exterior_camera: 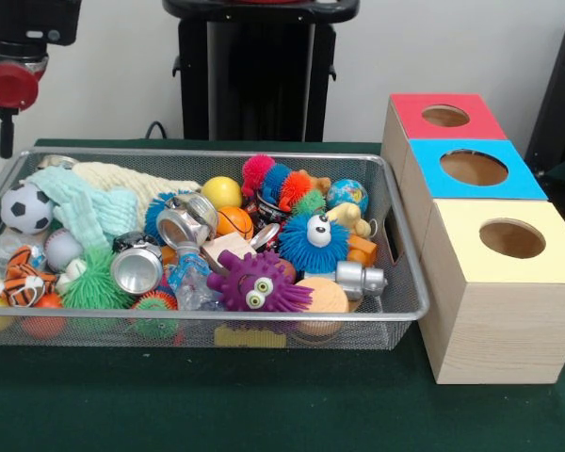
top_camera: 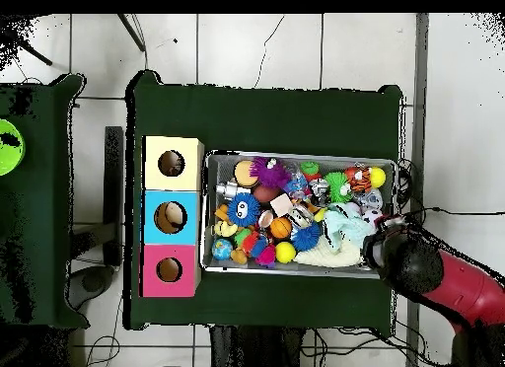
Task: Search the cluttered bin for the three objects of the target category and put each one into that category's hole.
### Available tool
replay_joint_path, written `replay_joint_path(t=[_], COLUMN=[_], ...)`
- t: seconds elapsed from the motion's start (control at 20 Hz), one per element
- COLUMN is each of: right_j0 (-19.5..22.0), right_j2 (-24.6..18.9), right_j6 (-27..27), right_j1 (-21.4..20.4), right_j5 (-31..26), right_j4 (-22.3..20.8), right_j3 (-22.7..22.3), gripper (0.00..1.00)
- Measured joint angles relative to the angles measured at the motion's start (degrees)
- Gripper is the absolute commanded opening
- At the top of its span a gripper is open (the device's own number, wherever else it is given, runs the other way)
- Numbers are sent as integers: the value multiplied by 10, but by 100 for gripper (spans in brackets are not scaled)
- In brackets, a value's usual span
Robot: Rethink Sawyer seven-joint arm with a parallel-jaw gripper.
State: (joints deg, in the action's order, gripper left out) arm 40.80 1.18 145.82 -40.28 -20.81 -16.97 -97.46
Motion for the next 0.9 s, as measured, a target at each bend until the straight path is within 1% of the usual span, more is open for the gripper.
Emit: replay_joint_path(t=[0.35,0.5,0.6,0.75,0.9], right_j0=[11,36,45,69,85], right_j2=[-6,-24,-29,-43,-50], right_j6=[0,0,0,0,0], right_j1=[4,15,21,40,59], right_j5=[-1,-1,-1,-1,-1], right_j4=[0,0,0,0,-1], right_j3=[-1,-1,-1,0,-1], gripper=[0,0,0,0,0])
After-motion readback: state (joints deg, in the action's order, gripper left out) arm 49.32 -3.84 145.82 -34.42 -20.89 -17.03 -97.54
